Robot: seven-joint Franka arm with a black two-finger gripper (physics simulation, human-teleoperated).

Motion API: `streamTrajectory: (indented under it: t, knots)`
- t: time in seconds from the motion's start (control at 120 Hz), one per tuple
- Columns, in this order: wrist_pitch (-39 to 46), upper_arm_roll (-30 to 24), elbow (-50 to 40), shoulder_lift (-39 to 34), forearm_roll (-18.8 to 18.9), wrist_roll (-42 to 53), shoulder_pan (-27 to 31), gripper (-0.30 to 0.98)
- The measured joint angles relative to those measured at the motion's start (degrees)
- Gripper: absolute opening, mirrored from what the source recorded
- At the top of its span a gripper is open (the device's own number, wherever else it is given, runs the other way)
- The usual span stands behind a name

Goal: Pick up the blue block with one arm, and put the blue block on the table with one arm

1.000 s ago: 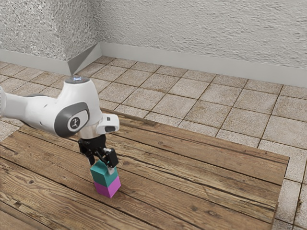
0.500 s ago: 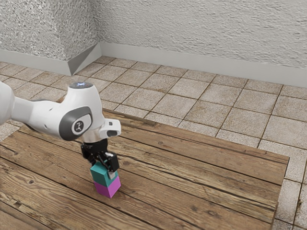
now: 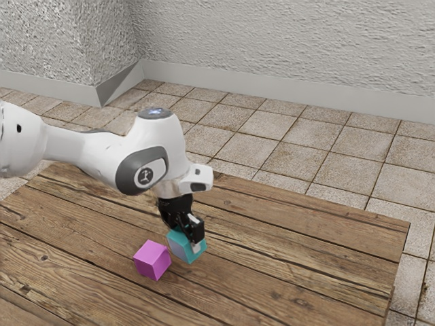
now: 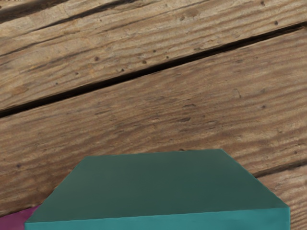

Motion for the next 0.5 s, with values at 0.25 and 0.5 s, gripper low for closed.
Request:
streamTrajectory:
  t: [0.25, 0.5]
  knots:
    - [-0.4, 0.2, 2.3, 5.6, 0.4, -0.5, -0.9, 0.36]
    - [-0.4, 0.3, 2.3, 6.5, 0.0, -0.3, -2.0, 0.53]
